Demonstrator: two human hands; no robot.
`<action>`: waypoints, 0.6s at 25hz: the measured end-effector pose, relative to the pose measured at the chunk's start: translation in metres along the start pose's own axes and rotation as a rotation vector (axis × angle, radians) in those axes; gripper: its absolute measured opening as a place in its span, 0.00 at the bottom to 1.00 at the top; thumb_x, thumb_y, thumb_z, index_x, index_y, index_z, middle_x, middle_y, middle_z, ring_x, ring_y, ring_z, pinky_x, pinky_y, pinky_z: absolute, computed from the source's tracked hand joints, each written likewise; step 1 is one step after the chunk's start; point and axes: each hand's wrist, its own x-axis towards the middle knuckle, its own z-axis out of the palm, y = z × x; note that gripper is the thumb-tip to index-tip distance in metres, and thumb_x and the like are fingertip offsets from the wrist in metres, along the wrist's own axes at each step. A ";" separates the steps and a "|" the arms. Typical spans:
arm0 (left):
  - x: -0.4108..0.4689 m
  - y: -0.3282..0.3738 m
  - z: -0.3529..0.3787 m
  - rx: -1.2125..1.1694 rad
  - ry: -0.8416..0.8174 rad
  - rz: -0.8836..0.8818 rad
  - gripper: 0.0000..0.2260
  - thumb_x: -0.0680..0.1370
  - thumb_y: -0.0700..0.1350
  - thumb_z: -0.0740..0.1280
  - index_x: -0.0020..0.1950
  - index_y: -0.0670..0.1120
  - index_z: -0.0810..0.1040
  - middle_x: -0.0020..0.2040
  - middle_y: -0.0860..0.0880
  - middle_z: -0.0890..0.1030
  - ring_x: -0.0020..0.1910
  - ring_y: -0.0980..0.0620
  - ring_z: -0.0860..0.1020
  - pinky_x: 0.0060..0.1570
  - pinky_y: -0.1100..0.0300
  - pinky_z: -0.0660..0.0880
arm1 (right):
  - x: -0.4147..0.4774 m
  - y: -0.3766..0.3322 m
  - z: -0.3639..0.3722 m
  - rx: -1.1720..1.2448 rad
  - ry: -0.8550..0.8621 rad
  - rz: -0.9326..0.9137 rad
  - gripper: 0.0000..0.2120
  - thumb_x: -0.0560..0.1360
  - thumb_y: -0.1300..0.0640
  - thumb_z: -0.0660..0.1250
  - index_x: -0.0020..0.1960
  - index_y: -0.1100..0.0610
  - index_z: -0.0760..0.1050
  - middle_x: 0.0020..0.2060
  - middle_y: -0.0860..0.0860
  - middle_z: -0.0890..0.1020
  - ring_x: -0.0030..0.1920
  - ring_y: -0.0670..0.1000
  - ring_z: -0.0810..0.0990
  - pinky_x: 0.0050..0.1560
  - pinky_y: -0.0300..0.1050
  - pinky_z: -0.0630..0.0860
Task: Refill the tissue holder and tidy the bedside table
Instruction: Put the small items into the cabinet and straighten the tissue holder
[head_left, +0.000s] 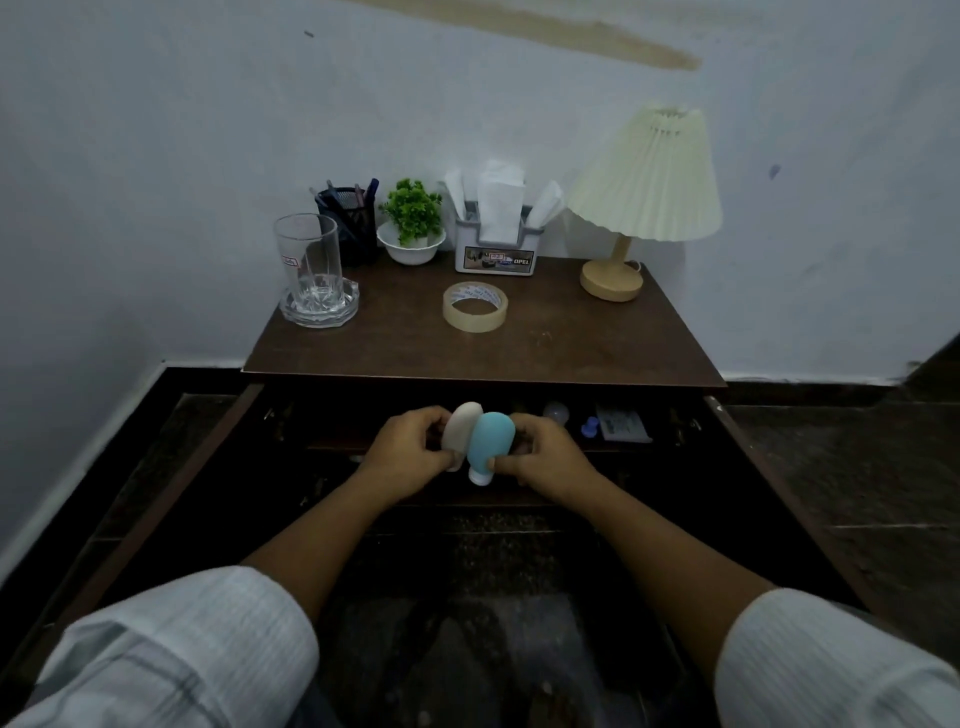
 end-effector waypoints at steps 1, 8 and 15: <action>0.006 -0.003 0.005 0.009 -0.002 -0.025 0.18 0.71 0.44 0.76 0.60 0.51 0.81 0.52 0.54 0.84 0.52 0.55 0.82 0.51 0.55 0.80 | 0.003 0.004 0.000 0.000 0.016 0.030 0.21 0.71 0.56 0.77 0.62 0.52 0.79 0.51 0.50 0.84 0.49 0.51 0.83 0.51 0.60 0.82; 0.055 -0.022 0.037 0.111 0.066 -0.119 0.21 0.74 0.45 0.75 0.66 0.46 0.79 0.59 0.46 0.83 0.55 0.48 0.81 0.50 0.58 0.78 | 0.050 0.038 0.002 -0.073 0.171 0.144 0.22 0.75 0.56 0.74 0.67 0.59 0.77 0.58 0.56 0.83 0.57 0.57 0.82 0.55 0.51 0.80; 0.095 -0.037 0.072 0.030 0.180 -0.321 0.20 0.76 0.49 0.74 0.66 0.44 0.80 0.60 0.44 0.83 0.55 0.46 0.82 0.46 0.60 0.74 | 0.092 0.068 0.020 -0.090 0.261 0.177 0.16 0.76 0.55 0.73 0.60 0.63 0.82 0.55 0.59 0.85 0.55 0.60 0.83 0.56 0.53 0.81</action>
